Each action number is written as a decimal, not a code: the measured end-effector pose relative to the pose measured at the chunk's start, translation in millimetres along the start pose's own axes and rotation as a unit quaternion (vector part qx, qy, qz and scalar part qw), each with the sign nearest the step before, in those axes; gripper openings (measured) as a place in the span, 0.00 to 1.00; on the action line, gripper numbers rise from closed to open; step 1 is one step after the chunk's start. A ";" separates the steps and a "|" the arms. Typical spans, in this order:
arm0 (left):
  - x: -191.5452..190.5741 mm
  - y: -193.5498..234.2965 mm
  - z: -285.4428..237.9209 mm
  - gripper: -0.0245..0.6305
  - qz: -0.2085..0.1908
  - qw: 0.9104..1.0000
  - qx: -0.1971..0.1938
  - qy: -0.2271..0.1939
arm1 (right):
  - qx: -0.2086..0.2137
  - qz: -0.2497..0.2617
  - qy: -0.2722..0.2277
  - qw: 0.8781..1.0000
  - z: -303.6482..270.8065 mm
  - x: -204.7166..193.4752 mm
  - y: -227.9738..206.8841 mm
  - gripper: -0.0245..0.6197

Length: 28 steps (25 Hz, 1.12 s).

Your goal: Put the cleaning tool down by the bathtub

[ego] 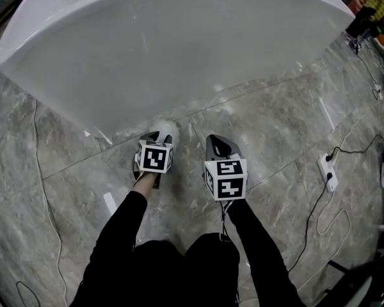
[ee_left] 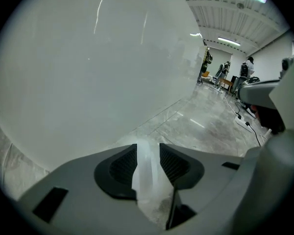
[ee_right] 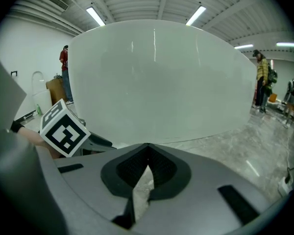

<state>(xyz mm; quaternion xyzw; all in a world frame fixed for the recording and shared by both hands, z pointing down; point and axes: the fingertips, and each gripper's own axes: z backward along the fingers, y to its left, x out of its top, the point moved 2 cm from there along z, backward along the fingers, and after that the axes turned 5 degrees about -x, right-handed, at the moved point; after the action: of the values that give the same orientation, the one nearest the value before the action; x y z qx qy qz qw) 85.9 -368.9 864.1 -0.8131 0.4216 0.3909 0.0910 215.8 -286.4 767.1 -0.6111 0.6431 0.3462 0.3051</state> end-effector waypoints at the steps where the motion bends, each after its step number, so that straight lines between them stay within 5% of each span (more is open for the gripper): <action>1: 7.0 -1.7 5.8 0.27 -0.010 1.000 -0.002 -0.012 | 0.001 0.000 -0.002 1.000 0.5 2.5 0.0 0.04; 5: 29.7 -8.9 34.3 0.26 -0.031 0.998 -0.014 -0.046 | 0.011 -0.006 -0.010 1.000 6.2 11.5 0.1 0.04; 13: 59.7 -20.7 79.5 0.06 -0.051 0.992 -0.023 -0.110 | 0.030 -0.021 -0.030 0.999 23.6 27.2 -0.9 0.04; 28: 58.0 -24.6 106.2 0.05 -0.028 0.990 -0.022 -0.136 | 0.039 -0.034 -0.029 0.998 28.7 22.9 -2.3 0.04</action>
<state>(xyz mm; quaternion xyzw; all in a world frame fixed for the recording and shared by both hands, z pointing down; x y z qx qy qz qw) 64.8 -338.3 746.3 -0.7658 0.3736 0.5041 0.1409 215.7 -276.1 731.7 -0.6096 0.6260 0.3278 0.3592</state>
